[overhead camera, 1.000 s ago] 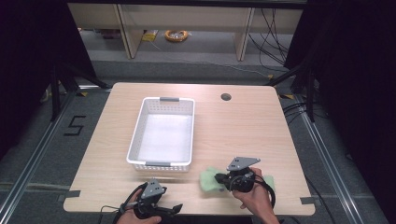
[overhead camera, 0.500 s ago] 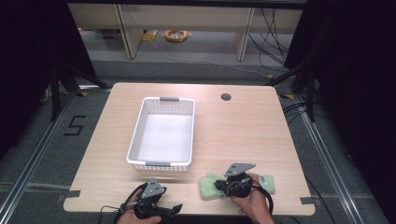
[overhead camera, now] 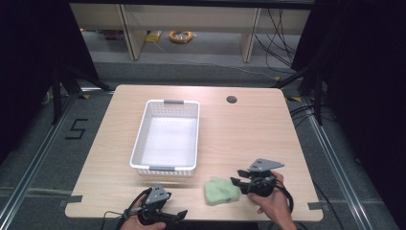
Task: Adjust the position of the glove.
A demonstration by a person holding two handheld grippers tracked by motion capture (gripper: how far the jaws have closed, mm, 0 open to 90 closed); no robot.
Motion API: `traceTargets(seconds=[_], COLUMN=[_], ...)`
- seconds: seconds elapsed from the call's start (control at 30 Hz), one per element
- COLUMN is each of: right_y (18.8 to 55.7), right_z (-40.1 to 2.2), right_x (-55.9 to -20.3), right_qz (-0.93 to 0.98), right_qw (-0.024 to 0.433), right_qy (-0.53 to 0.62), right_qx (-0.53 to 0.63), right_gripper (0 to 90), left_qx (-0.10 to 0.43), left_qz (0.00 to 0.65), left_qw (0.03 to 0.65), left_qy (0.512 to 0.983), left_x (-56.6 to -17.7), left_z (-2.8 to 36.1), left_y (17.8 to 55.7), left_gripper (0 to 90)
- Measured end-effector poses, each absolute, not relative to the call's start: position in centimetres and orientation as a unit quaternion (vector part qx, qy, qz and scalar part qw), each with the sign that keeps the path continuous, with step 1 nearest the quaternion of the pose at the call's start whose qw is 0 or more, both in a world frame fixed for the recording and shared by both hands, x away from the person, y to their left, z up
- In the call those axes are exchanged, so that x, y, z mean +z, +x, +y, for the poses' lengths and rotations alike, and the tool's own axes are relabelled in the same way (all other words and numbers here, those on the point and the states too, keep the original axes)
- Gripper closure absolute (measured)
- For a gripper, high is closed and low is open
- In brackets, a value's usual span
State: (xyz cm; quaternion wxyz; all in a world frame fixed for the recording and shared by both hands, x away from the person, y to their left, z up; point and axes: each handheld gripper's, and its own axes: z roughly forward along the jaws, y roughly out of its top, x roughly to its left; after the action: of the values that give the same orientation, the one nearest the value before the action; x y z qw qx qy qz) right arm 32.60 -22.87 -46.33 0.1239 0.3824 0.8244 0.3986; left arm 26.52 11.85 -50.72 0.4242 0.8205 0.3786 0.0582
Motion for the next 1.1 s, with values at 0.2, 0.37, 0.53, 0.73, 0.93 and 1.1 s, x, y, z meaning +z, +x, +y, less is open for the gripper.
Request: traceTargets(seconds=[0.2, 0.37, 0.53, 0.73, 0.93, 1.1], right_y=[32.0, 31.7, 30.9, 30.3, 30.1, 30.3], right_z=[-26.4, -27.6, -28.8, -29.5, -29.6, -29.2], right_x=[-46.1, -46.1, -46.5, -47.0, -47.8, -48.9], right_qz=[0.804, 0.814, 0.812, 0.814, 0.82, 0.826], right_qw=[0.143, 0.159, 0.153, 0.154, 0.136, 0.129], right_qy=[0.428, 0.424, 0.442, 0.446, 0.453, 0.456], right_qx=[0.388, 0.365, 0.349, 0.339, 0.321, 0.305], right_gripper=[59.1, 59.1, 60.5, 61.6, 61.9, 62.1], left_qx=[0.066, 0.058, 0.066, 0.062, 0.065, 0.062], left_qz=[0.377, 0.376, 0.375, 0.371, 0.371, 0.374], left_qw=[0.427, 0.418, 0.426, 0.417, 0.421, 0.422], left_qy=[0.819, 0.825, 0.821, 0.828, 0.825, 0.823], left_x=[-50.8, -50.8, -50.8, -50.8, -50.8, -50.9], left_z=[11.6, 11.9, 11.7, 11.9, 11.8, 11.8], left_y=[26.5, 26.6, 26.5, 26.6, 26.6, 26.6], left_gripper=[15.8, 15.9, 15.9, 15.9, 15.9, 15.9])
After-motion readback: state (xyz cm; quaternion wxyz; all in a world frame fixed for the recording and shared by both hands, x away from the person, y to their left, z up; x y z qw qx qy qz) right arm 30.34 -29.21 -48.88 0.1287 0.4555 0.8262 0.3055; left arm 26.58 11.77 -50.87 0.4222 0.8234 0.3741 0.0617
